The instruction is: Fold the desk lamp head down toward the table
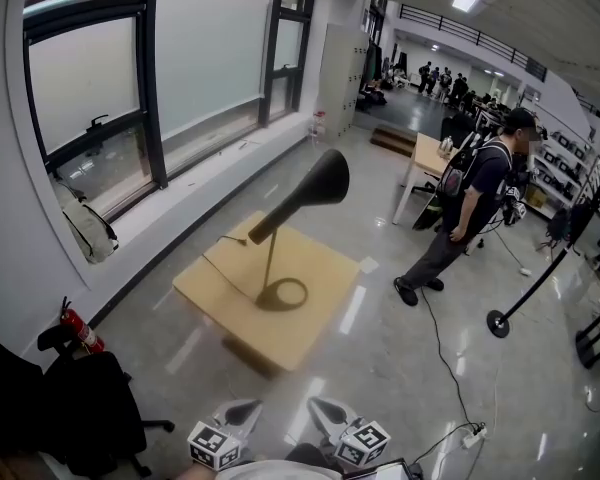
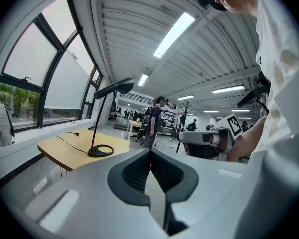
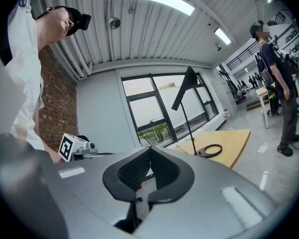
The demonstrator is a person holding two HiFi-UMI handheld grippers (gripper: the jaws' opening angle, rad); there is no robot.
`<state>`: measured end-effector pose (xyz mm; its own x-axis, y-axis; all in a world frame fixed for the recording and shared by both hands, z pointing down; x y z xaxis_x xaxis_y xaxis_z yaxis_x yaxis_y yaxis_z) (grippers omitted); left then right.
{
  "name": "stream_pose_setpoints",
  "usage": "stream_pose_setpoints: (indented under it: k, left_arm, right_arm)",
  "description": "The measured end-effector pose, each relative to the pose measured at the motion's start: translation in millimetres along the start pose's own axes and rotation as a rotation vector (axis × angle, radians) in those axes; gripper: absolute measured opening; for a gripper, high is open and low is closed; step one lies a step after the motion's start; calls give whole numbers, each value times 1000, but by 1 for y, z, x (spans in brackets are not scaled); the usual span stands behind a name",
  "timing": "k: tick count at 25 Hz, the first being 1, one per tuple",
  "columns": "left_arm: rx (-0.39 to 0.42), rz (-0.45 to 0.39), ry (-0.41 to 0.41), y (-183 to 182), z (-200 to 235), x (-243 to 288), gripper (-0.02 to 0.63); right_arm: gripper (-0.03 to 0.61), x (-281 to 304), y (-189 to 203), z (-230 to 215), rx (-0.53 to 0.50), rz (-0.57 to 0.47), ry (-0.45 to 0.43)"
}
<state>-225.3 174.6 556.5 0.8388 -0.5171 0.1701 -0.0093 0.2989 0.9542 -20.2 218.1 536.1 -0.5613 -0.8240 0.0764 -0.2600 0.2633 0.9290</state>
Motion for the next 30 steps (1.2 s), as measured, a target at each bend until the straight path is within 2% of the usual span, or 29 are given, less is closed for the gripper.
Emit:
stream_pose_setpoints:
  k: [11, 23, 30]
  left_arm:
    - [7, 16, -45, -8, 3, 26, 2]
    - [14, -1, -117, -45, 7, 88, 2]
    - [22, -32, -193, -67, 8, 119, 2]
  right_arm:
    - [14, 7, -9, -37, 33, 9, -18]
    - [14, 31, -53, -105, 28, 11, -82]
    - [14, 32, -74, -141, 21, 30, -128]
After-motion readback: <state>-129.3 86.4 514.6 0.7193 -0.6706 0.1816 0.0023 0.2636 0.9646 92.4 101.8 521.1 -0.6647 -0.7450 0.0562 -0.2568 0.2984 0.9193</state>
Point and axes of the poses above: the fingertips, and each gripper's own axes: x forward along the fingers, z to its left, y out of its underside, the point moved 7 cm from there along -x, backward along the fingers
